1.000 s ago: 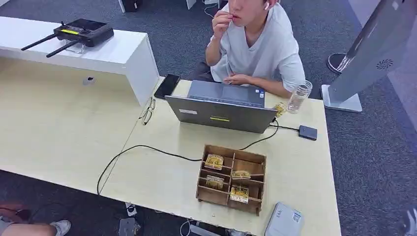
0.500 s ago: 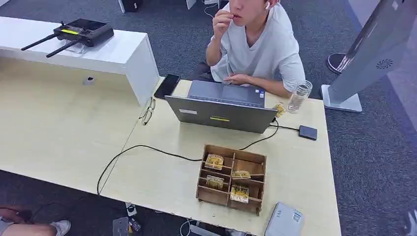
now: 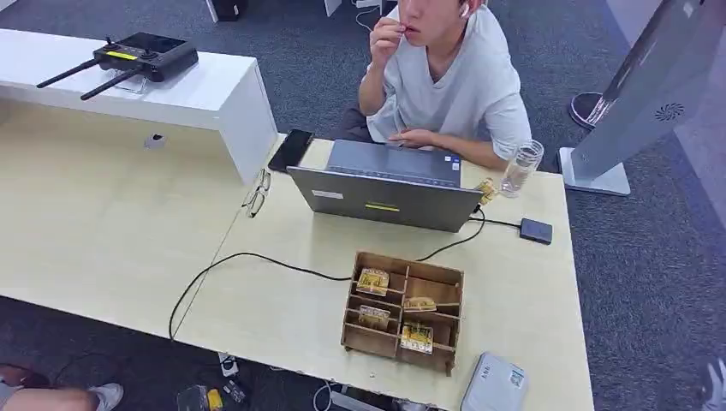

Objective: Pass the card to the sensor for recognition and then transmit it.

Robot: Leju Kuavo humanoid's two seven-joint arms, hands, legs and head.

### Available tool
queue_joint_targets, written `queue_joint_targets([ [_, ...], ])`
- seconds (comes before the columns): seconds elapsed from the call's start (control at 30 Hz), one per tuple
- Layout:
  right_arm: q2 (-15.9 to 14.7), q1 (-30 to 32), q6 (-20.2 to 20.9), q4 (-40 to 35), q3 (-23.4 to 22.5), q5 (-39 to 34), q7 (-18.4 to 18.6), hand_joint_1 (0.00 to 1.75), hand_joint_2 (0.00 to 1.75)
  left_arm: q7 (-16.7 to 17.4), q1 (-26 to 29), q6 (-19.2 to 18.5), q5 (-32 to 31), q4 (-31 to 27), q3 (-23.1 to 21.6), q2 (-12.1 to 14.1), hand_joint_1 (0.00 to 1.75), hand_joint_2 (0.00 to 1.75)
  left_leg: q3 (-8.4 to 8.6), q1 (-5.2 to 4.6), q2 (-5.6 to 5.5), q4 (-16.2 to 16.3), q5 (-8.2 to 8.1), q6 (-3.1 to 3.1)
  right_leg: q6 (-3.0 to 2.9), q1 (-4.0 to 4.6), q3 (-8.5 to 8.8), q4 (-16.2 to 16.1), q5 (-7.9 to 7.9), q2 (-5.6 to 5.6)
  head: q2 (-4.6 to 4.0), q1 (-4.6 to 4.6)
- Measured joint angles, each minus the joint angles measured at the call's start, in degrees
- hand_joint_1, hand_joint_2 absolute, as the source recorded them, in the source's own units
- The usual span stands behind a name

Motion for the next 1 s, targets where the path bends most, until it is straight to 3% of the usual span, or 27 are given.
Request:
queue_joint_targets([
  [0.37, -0.2, -0.9, 0.0, 0.5, 1.0, 0.1, 1.2, 0.0, 0.0, 0.0, -0.2, -0.1, -0.2, 0.6, 0.2, 0.3, 0.0, 0.0, 0.0, 0.0, 0.0, 0.0, 0.0, 0.0, 0.0, 0.0, 0.0, 0.0, 0.0, 0.0, 0.0, 0.0],
  [0.63, -2.2, -3.5, 0.0, 1.8, 4.3, 0.8, 2.6, 0.0, 0.0, 0.1, -0.4, 2.1, -1.7, 2.5, 0.3, 0.9, 0.0, 0.0, 0.01, 0.0, 0.01, 0.0, 0.0, 0.0, 0.0, 0.0, 0.0, 0.0, 0.0, 0.01, 0.0, 0.0],
  [0.9, -4.5, -5.7, 0.0, 3.3, 7.2, 1.6, 3.6, 0.0, 0.0, 1.9, -0.6, 1.6, -2.8, 3.7, 0.2, 1.2, 0.0, 0.0, 0.0, 0.0, 0.02, 0.0, 0.0, 0.0, 0.0, 0.0, 0.0, 0.0, 0.0, 0.02, 0.0, 0.0],
  [0.93, -4.9, -6.2, 0.0, 3.6, 7.7, 1.8, 3.9, 0.0, 1.75, 2.3, -0.6, 1.2, -3.0, 3.8, 0.2, 1.3, 0.0, 0.0, 0.0, 0.0, 0.02, 0.0, 0.0, 0.0, 0.0, 0.0, 0.0, 0.0, 0.0, 0.03, 0.0, 0.0],
  [1.0, -5.7, -7.5, 0.0, 4.2, 9.0, 2.1, 4.4, 0.0, 1.75, 2.7, -0.8, 0.7, -3.2, 4.0, 0.2, 1.3, 0.0, 0.0, 0.01, 0.0, 0.05, 0.0, 0.0, 0.0, 0.0, 0.0, 0.0, 0.0, 0.0, 0.05, 0.0, 0.0],
])
